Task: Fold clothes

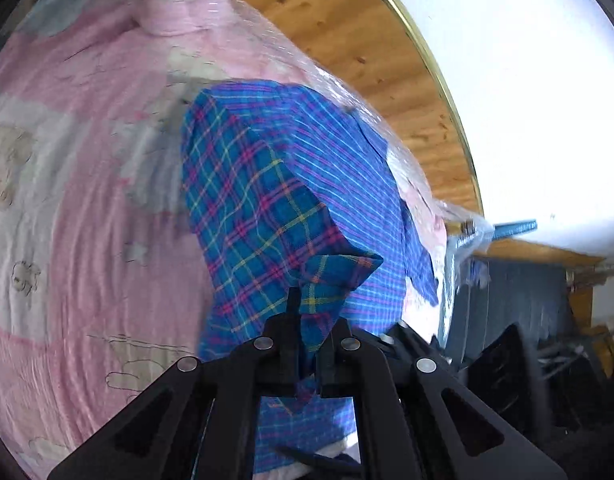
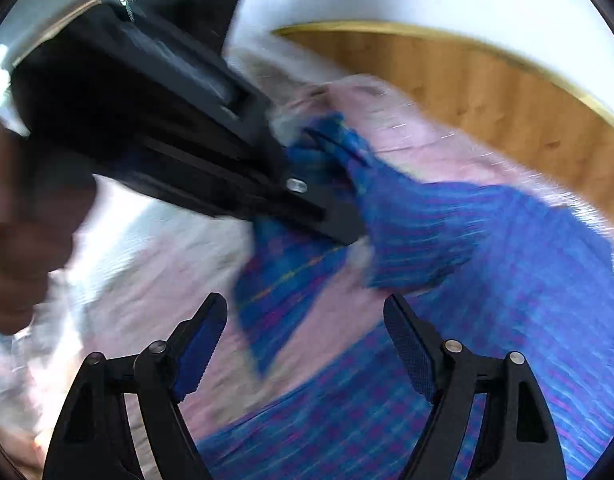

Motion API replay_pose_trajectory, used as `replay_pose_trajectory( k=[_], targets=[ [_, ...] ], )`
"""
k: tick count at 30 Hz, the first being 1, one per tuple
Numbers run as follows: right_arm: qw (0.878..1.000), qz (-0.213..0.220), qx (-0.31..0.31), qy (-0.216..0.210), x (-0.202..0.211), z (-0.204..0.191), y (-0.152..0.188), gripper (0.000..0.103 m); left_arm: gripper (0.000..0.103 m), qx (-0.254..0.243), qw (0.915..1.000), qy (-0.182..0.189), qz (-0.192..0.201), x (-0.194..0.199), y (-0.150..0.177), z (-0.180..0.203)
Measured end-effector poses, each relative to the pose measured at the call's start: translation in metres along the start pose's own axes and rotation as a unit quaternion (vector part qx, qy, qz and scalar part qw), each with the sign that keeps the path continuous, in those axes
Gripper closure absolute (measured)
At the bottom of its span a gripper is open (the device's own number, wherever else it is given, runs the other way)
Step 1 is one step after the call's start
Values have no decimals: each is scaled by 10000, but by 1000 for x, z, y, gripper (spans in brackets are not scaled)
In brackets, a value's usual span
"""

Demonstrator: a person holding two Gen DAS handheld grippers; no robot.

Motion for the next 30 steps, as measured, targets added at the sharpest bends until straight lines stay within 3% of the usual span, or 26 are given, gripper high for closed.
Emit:
replay_pose_trajectory(
  k=[2, 3, 4, 7, 9, 11, 14, 18, 21, 23, 24, 28, 29, 30],
  targets=[
    [9995, 127, -273, 3, -2, 8, -6, 90, 100, -11, 10000, 8, -77, 0, -3, 9],
    [9993, 96, -358, 40, -2, 13, -6, 100, 100, 17, 10000, -2, -80, -1, -4, 11],
    [9990, 74, -443, 65, -1, 18, -7, 100, 99, 45, 10000, -21, -67, -1, -5, 13],
    [9965, 64, -837, -56, 10, 41, -18, 102, 81, -117, 9994, -190, 267, 7, -18, 25],
    [9916, 21, -1275, -199, 21, 63, -32, 102, 57, -324, 9967, -296, 676, 25, -24, 37],
    [9810, -2, -1903, -379, 33, 95, -50, 102, 47, -399, 9914, -462, 1158, 47, -20, 39],
    [9556, 23, -2875, -649, 55, 149, -69, 102, 34, -556, 9850, -942, 1333, 53, 12, 24],
    [9257, 172, -3744, -509, 84, 234, -64, 102, 34, -631, 9814, -1717, 589, 0, 107, -26],
    [9085, 215, -4167, -243, 94, 289, -46, 102, 34, -762, 9696, -2323, -66, -48, 183, -60],
    [9078, 138, -4190, -88, 88, 309, -38, 102, 34, -912, 9609, -2613, -96, -62, 214, -63],
    [9107, 68, -4129, -28, 83, 313, -37, 102, 34, -1107, 9546, -2764, 85, -61, 221, -58],
    [9295, -163, -3682, 117, 58, 312, -45, 102, 33, -1258, 9402, -3158, 220, -65, 239, -49],
    [9326, -211, -3599, 135, 54, 311, -49, 102, 42, -1220, 9399, -3174, 302, -64, 241, -48],
    [9325, -247, -3602, 100, 51, 312, -53, 102, 72, -1176, 9394, -3198, 377, -62, 242, -48]
  ],
)
Point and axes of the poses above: each gripper's, at about its wrist camera, not at the fingertips, and x roughly against the way its jaws point, z to its right, y to its underside, the point moved 9 cm from there along -x, roughly the way its jaws point, and after that the axes turned 15 degrees about -x, right-handed, at the moved point
